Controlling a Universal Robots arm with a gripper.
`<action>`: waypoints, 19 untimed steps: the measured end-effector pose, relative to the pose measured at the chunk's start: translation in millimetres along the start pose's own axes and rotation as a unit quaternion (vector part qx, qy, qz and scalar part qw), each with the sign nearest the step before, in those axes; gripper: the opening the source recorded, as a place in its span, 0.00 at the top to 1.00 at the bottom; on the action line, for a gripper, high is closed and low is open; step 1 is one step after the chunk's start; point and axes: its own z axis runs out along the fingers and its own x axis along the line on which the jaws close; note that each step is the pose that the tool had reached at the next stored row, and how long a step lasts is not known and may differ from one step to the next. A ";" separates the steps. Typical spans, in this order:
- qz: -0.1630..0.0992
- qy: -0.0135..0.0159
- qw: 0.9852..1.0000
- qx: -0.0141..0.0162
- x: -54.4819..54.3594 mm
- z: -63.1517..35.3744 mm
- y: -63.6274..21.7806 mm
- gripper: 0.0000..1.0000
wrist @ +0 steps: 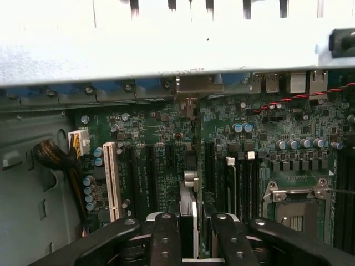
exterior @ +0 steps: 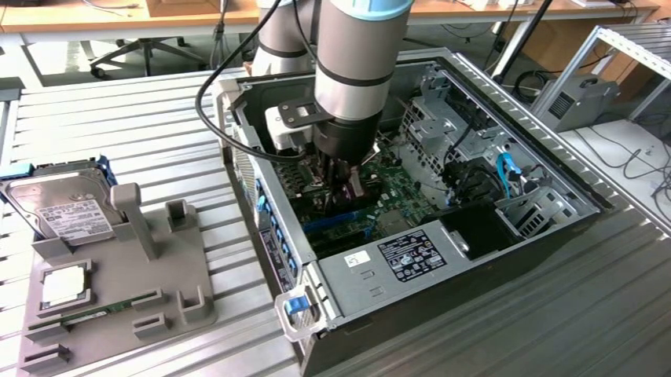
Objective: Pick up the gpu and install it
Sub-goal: 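Insert the gpu into the slot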
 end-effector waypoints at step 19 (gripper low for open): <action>0.000 0.000 1.000 0.000 0.2 10.6 1.8 0.73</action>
